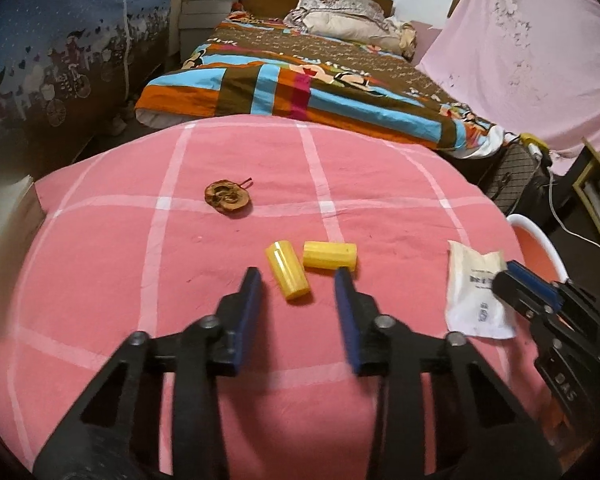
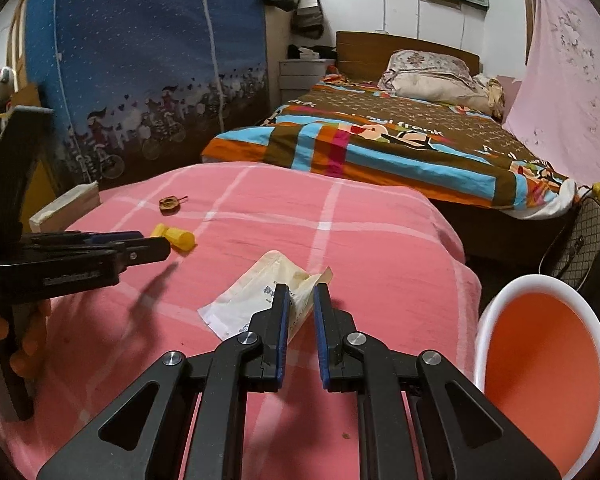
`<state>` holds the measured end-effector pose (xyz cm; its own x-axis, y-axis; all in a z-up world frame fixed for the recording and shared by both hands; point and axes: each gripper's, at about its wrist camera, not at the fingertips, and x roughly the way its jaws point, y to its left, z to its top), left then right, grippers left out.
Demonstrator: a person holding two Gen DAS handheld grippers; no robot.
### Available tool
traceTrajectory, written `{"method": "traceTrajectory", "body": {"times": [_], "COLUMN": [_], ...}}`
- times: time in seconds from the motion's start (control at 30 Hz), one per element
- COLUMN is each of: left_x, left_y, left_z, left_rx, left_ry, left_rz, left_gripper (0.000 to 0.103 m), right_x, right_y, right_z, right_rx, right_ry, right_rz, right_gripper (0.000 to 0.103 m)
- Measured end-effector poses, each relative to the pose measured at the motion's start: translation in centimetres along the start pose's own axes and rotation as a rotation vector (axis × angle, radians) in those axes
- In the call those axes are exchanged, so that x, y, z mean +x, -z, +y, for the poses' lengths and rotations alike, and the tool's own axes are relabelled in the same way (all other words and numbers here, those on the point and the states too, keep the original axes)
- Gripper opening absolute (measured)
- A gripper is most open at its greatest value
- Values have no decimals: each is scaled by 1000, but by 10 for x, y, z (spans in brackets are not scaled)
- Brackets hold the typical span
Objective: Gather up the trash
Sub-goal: 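Close the right tool on the white sachet while the left tool grasps the small yellow cup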
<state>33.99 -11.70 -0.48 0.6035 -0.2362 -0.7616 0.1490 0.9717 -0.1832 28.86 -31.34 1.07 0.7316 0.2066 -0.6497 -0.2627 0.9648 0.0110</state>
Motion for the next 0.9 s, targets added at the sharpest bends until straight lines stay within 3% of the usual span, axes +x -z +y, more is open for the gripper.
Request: {"method": "traceTrajectory", "body": {"times": [0.07, 0.27, 0.33, 0.4, 0.5, 0.57, 0.63, 0.9], "left_x": [1, -8, -13, -18, -25, -30, -32, -29], "left_y": [1, 9, 14, 19, 25, 30, 32, 34], "left_z": [-2, -1, -1, -1, 3, 7, 8, 11], "left_rx": [6, 5, 10, 21, 31, 29, 25, 22], "left_ry": [-23, -15, -5, 3, 10, 20, 25, 43], "left_rz": [-1, -10, -13, -13, -14, -11, -10, -9], "left_gripper": [0, 0, 0, 0, 0, 0, 0, 0], "right_x": [0, 0, 0, -2, 1, 9, 15, 22], "right_y": [1, 1, 1, 1, 0, -1, -2, -1], "right_z": [-1, -4, -6, -7, -5, 0, 8, 17], "right_rx": [3, 17, 29, 35, 44, 38, 13, -12], "right_ry": [-6, -29, -44, -55, -97, -115, -111, -31], "right_rz": [-1, 2, 2, -6, 5, 38, 65, 85], "right_gripper": [12, 17, 35, 45, 48, 55, 72, 75]}}
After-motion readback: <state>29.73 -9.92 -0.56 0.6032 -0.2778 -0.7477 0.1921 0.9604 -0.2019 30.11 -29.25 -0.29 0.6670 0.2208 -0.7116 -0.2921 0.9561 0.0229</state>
